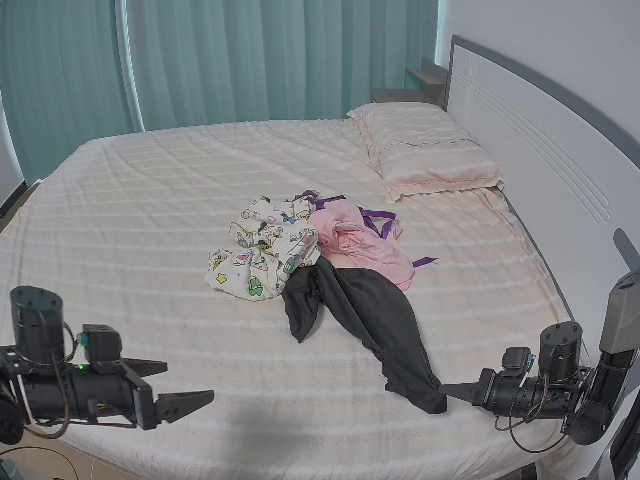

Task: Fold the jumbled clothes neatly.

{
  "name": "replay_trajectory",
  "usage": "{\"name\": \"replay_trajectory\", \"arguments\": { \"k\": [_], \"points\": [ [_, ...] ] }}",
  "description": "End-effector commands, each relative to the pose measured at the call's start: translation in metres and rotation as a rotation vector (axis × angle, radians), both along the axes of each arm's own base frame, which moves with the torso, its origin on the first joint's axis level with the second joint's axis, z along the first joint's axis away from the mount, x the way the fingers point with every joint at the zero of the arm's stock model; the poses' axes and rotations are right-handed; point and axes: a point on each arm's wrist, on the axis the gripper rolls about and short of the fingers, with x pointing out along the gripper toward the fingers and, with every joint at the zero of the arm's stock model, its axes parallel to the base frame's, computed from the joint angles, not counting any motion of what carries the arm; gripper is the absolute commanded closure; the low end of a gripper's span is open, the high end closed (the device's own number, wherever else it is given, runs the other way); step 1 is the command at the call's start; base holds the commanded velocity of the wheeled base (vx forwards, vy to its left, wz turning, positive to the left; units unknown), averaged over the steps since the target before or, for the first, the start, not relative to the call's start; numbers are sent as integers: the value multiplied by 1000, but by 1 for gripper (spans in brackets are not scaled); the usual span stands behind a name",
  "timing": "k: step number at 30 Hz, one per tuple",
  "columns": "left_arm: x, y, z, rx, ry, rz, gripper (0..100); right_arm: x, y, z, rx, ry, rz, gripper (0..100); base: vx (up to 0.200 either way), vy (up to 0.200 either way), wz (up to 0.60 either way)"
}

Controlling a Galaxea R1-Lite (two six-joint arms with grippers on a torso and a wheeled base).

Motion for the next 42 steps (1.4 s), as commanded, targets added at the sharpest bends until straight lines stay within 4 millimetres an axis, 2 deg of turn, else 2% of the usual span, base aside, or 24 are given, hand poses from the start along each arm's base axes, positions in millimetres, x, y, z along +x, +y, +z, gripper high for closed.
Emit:
{"name": "replay_trajectory", "arguments": {
  "k": [1,5,6,7,10,11,16,19,25,35,38,39,42],
  "points": [
    [70,-30,-62,29,171,104,0,-3,-3,-1,-10,12,-19,100,0,0,0],
    [99,-58,-91,22,203,194,0,-3,-3,-2,-12,15,-17,100,0,0,0],
    [100,-59,-92,20,204,197,0,-3,-3,-2,-10,12,-17,100,0,0,0],
    [114,-78,-109,-5,226,267,0,-3,-3,0,-9,6,-18,100,0,0,0],
    [127,-91,-120,-29,222,317,0,-3,-3,1,-7,-2,-17,100,0,0,0],
    [144,-105,-134,-48,205,363,0,-3,-3,2,-4,-4,-16,100,0,0,0],
    [171,-127,-144,-76,159,364,0,-3,-3,2,-5,-5,-16,100,0,0,0],
    [182,-133,-146,-92,140,362,0,-4,-3,2,-5,-7,-13,100,0,0,0],
    [213,-151,-164,-107,91,389,0,-4,-2,2,-5,-5,-8,100,0,0,0],
    [243,-165,-180,-107,43,434,0,-4,-2,2,-6,-8,-7,100,0,0,0],
    [246,-165,-182,-98,53,440,0,-3,-2,1,-6,-8,-7,100,0,0,0],
    [247,-165,-181,-100,51,440,100,-3,-2,1,-6,-6,-7,100,0,0,0],
    [254,-164,-186,-92,45,472,100,-3,-2,1,-6,-8,-7,100,0,0,0]
  ]
}}
